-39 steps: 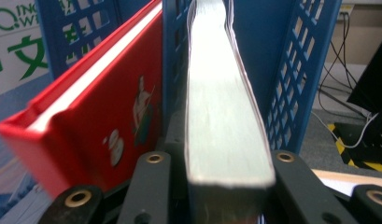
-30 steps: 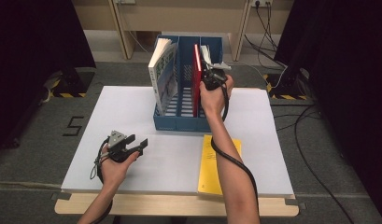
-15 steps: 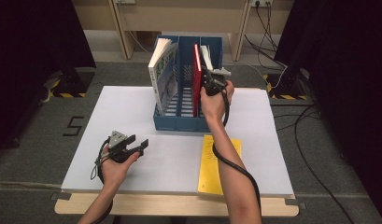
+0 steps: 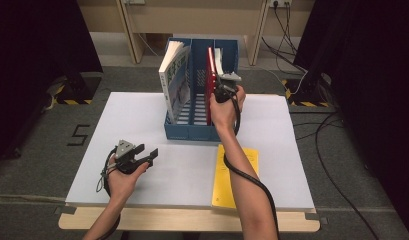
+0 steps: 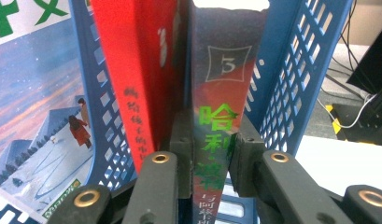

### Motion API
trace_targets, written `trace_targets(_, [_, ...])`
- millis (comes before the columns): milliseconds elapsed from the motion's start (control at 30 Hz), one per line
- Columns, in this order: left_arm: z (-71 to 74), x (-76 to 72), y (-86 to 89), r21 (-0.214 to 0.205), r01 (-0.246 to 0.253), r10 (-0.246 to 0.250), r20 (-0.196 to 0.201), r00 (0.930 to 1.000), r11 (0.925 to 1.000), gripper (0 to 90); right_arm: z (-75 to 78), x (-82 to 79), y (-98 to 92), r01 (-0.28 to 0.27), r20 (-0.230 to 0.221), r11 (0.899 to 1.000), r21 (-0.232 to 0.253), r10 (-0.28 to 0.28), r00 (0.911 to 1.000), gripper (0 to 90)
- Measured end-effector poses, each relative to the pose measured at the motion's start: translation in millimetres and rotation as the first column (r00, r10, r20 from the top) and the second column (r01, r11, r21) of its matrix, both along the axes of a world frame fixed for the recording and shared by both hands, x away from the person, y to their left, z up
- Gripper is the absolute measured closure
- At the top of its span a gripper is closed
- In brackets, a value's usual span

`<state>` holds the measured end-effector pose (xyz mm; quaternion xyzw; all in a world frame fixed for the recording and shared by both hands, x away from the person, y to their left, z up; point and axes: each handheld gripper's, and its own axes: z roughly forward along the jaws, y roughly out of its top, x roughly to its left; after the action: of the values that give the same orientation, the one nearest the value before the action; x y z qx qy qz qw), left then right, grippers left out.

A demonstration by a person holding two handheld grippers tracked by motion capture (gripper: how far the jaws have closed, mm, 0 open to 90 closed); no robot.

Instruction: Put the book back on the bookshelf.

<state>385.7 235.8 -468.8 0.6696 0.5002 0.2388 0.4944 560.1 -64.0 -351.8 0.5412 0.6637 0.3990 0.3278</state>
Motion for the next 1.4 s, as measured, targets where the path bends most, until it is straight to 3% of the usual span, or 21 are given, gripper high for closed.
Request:
trace_targets(300, [0.0,-0.4,-0.8,0.003,0.001,-0.001,-0.003,1.0000,1.0000,37.4,-0.5,-5.3,-1.3,-0.030,0.013,0.999,-0.019,0.030,0.9995,67.7])
trace_targets(633, [0.3,-1.2,-2.6,0.004,0.005,-0.005,-0.003,1.0000,1.0000,37.4,-1.5,-18.0,-5.8,-0.050,0.008,0.999,-0.019,0.050,0.9987,66.0])
trace_targets(933, [0.8,-1.5,-4.0,0.002,0.006,-0.006,0.000,1.0000,1.0000,37.4,-2.3,-27.8,-12.6,-0.060,-0.009,0.998,0.000,0.060,0.9981,65.2])
trace_targets(1400, [0.0,-2.4,-7.4,0.005,0.017,-0.017,-0.005,0.9998,0.9998,37.4,-1.1,-46.1,-28.2,-0.084,-0.055,0.994,0.072,0.088,0.9946,61.0])
